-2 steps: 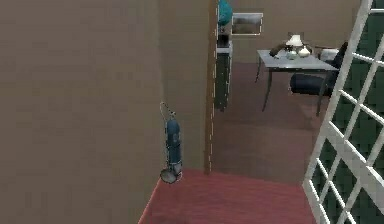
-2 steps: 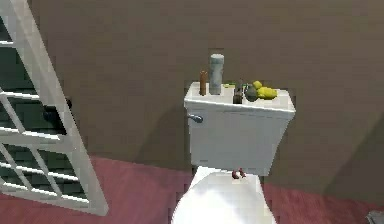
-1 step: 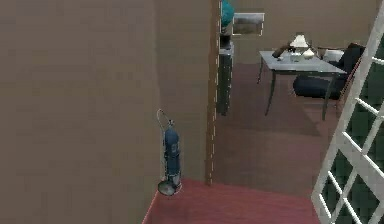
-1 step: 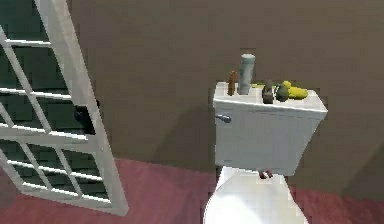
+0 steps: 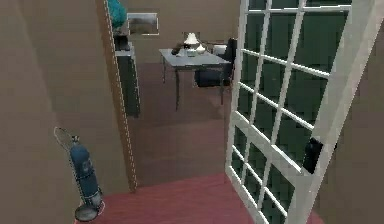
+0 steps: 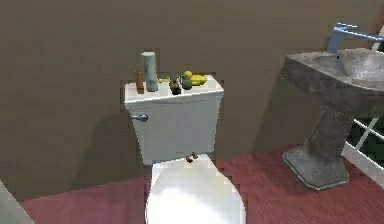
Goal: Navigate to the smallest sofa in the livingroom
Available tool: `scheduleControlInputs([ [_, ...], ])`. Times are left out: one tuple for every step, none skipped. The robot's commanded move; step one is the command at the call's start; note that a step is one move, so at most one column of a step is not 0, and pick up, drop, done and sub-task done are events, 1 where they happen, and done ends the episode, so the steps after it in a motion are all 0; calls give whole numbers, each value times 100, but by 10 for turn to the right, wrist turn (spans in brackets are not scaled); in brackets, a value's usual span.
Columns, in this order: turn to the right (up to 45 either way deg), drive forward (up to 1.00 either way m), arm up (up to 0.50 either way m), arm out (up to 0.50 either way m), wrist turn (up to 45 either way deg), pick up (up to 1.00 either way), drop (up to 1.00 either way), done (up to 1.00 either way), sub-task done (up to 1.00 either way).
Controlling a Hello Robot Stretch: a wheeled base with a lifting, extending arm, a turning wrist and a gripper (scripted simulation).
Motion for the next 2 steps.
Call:
scheduleControlInputs([
  [0, 100, 0, 0, 0, 0, 0, 0, 0],
  [30, 0, 0, 0, 0, 0, 0, 0, 0],
])
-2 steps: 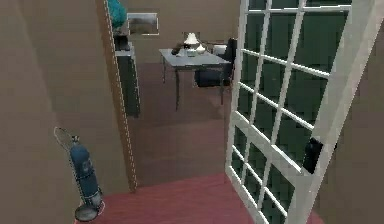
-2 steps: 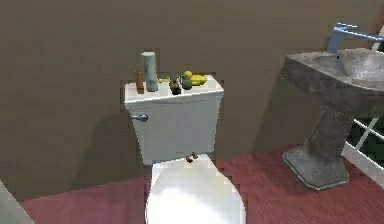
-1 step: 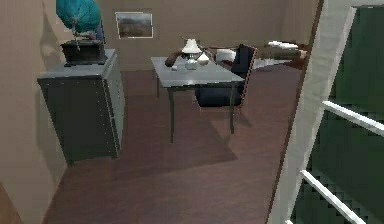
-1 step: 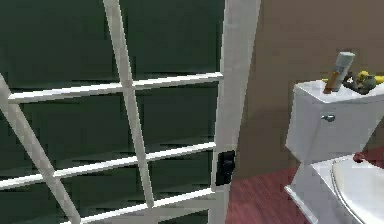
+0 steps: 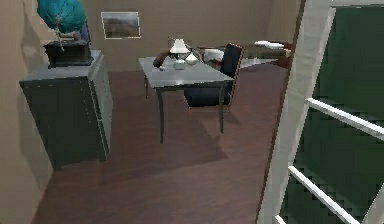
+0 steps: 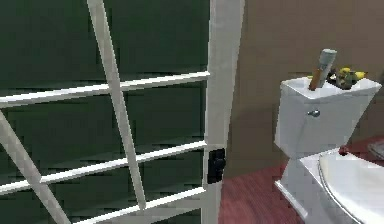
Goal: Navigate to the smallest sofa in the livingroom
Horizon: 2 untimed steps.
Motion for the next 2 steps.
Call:
scheduleControlInputs([
  [0, 55, 0, 0, 0, 0, 0, 0, 0],
  [-150, 0, 0, 0, 0, 0, 0, 0, 0],
])
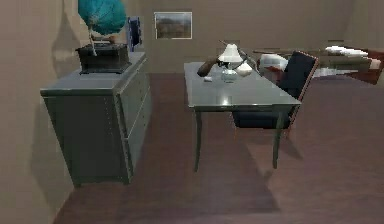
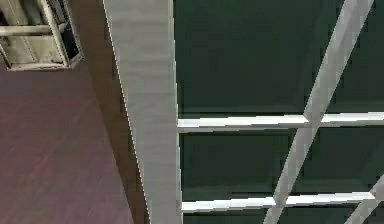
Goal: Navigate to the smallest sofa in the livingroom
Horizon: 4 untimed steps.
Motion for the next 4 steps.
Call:
scheduleControlInputs([
  [0, 45, 0, 0, 0, 0, 0, 0, 0],
  [450, 0, 0, 0, 0, 0, 0, 0, 0],
  [120, 0, 0, 0, 0, 0, 0, 0, 0],
  [0, 100, 0, 0, 0, 0, 0, 0, 0],
])
